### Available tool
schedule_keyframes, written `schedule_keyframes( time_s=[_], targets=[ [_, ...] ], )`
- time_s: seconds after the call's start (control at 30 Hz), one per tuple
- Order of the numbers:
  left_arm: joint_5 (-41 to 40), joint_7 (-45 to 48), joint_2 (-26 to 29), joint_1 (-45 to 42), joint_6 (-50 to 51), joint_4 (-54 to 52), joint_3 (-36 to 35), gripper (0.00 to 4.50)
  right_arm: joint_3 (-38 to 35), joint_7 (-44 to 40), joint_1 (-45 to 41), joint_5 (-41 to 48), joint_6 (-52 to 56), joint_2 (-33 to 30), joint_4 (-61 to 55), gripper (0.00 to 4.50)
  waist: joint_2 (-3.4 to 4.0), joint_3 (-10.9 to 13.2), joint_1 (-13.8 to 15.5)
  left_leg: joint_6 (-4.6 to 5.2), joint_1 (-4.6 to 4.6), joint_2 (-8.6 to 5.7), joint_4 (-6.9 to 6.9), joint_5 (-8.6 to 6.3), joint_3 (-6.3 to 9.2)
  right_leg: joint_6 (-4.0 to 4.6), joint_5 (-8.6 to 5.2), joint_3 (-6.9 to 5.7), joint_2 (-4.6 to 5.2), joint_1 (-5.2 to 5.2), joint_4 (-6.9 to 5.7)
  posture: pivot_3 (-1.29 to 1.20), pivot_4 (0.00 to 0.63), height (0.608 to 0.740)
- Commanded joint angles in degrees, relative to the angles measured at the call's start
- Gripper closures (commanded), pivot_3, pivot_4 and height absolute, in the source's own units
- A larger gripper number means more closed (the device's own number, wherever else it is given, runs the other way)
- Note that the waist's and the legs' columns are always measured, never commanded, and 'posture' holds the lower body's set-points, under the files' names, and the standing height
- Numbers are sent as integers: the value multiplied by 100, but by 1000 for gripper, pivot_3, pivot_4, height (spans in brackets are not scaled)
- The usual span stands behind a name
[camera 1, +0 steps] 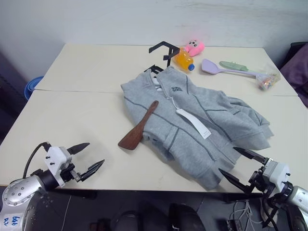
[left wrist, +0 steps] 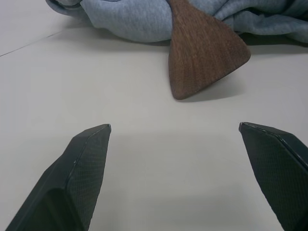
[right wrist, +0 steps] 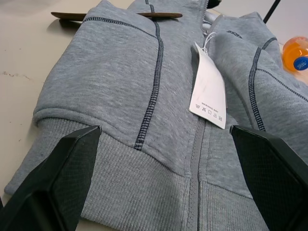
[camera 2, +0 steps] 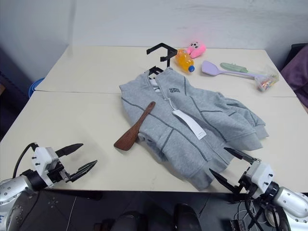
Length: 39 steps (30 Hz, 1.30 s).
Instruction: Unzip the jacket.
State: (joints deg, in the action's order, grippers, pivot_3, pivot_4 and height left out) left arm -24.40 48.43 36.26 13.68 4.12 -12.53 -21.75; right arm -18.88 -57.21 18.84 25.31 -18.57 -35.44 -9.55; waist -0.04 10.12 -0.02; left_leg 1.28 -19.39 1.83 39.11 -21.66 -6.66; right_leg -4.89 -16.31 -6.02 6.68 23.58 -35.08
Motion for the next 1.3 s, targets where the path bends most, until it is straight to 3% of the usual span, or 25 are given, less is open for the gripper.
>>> schedule_keyframes(
  time_s=[0.03,0.23,0.33,0.57,0.77,0.93,1.3],
  targets=[
    [-22,99,88,-100,-113,13,-22,0,-192,7,125,173,20,-55,-301,33,0,0,-2,0,0,0,0,0,0,0,0,0,0,0,0,0,150,740],
    [-521,490,454,-131,951,-18,59,0,-13,83,61,152,246,-26,-485,33,2,1,-21,-1,1,1,0,0,0,0,0,0,-1,1,-2,0,150,740],
    [-737,588,421,-243,1001,30,-54,0,109,159,-21,5,187,57,-523,33,2,1,-16,-1,1,1,0,0,0,2,-1,1,0,2,-3,0,150,740],
    [-450,678,401,-457,341,203,5,0,272,313,-187,-86,149,211,-532,33,2,1,-12,-2,-1,0,0,0,0,2,-1,-1,0,2,-2,0,150,740],
    [-311,711,388,-580,211,70,269,0,363,223,-387,350,561,202,-904,33,2,1,-9,-1,-1,-1,0,0,0,2,-1,-1,0,2,-3,0,150,740],
    [122,694,343,-771,-94,112,771,0,581,634,-685,347,703,482,-1342,33,3,1,-15,-4,0,0,-1,2,0,2,-1,-2,-2,3,-5,0,150,740],
    [2147,-697,-705,-1845,-1178,1000,2307,0,845,852,-892,158,666,590,-1679,33,0,0,20,5,-6,-8,-1,6,-7,-7,4,-9,-10,2,-6,0,150,740]
  ],
)
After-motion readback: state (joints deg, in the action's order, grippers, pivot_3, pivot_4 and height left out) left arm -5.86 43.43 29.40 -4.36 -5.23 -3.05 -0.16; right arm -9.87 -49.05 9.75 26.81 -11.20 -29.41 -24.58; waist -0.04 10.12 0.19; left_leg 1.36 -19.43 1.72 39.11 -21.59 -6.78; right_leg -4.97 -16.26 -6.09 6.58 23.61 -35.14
